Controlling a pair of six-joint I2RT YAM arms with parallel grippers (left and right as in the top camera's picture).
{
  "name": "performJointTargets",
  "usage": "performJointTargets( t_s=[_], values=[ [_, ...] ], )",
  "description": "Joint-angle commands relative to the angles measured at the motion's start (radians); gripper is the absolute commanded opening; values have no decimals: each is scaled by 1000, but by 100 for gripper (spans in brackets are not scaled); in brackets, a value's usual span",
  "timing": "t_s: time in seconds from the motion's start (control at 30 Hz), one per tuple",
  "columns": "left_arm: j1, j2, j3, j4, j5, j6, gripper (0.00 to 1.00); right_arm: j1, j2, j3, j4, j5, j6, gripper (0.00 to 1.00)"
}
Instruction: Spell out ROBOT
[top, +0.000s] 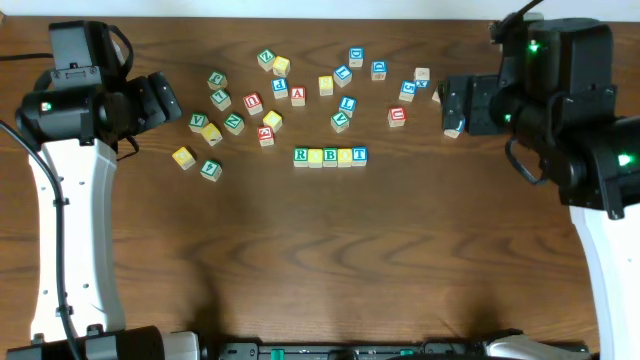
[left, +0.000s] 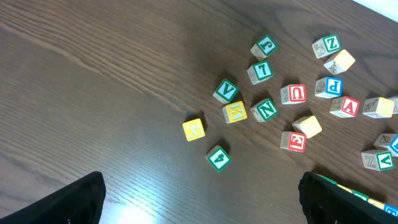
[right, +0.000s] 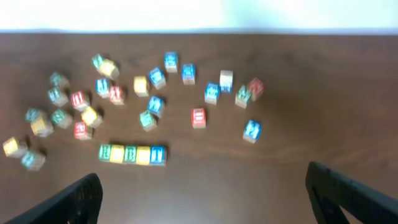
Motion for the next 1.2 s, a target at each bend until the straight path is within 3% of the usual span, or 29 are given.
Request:
performJointTargets(
  t_s=[0.0,0.27,0.5,0.53,0.73,0.93,1.17],
  values=[
    [4,-12,24,-3,6,6,98,-10,-62,-38,69,18,-71,99],
    [4,-12,24,-3,6,6,98,-81,-250,-339,385,6,-71,99],
    [4,-12,24,-3,6,6,98,-166,-513,-790,778,-58,-71,99],
    [4,-12,24,-3,6,6,98,-184,-594,-919,870,-63,-71,99],
    [4,-12,24,-3,6,6,98,-205,-849,-1282,1106,-61,-71,99],
    [4,-12,24,-3,6,6,98,-205,-1098,-1561,1240,-61,-70,99],
    [4,-12,24,-3,6,6,98,-205,-1288,-1725,1251,-62,-69,99]
  ],
)
